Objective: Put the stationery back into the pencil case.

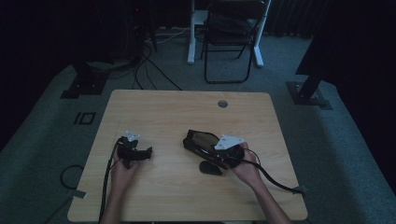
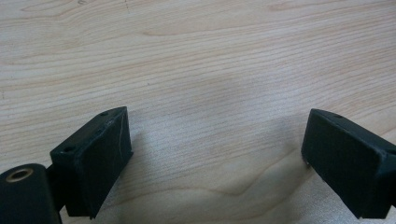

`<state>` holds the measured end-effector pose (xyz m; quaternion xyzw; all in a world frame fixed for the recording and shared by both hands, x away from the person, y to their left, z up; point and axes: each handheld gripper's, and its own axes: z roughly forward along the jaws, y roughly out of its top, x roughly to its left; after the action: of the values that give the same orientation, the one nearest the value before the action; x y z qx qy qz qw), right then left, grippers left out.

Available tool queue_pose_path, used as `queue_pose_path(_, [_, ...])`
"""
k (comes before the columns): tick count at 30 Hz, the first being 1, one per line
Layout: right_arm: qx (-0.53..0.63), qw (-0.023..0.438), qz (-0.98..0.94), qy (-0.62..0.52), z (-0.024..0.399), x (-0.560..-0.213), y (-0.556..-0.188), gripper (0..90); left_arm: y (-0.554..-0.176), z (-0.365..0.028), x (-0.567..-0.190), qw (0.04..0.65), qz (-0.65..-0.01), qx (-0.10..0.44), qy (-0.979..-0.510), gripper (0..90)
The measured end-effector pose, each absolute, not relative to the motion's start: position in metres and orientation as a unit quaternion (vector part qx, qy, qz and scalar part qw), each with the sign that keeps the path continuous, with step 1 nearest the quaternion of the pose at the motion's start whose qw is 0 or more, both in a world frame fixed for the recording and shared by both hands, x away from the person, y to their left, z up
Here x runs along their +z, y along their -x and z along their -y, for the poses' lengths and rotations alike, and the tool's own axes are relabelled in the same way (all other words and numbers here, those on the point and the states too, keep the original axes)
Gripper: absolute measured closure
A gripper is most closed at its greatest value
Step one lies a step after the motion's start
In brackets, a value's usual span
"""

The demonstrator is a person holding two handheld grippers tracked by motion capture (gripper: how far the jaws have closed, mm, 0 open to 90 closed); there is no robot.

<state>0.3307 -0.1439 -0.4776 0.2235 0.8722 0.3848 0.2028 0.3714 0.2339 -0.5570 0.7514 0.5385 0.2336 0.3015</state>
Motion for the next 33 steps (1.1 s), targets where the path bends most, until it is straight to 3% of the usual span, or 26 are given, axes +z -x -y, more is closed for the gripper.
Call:
queue_pose_path(17, [0.388,0.187,-0.879,-0.203,0.134,-0.489,-0.311,74.0,-0.371,-0.234,-0.557,0.302,-0.538,0.234,-0.751,8.5])
queue_pose_path(33, [0.374,0.156,-0.892,-0.197,0.117,-0.516,-0.307,58.7,-0.371,-0.234,-0.557,0.302,-0.538,0.234,-0.751,8.5])
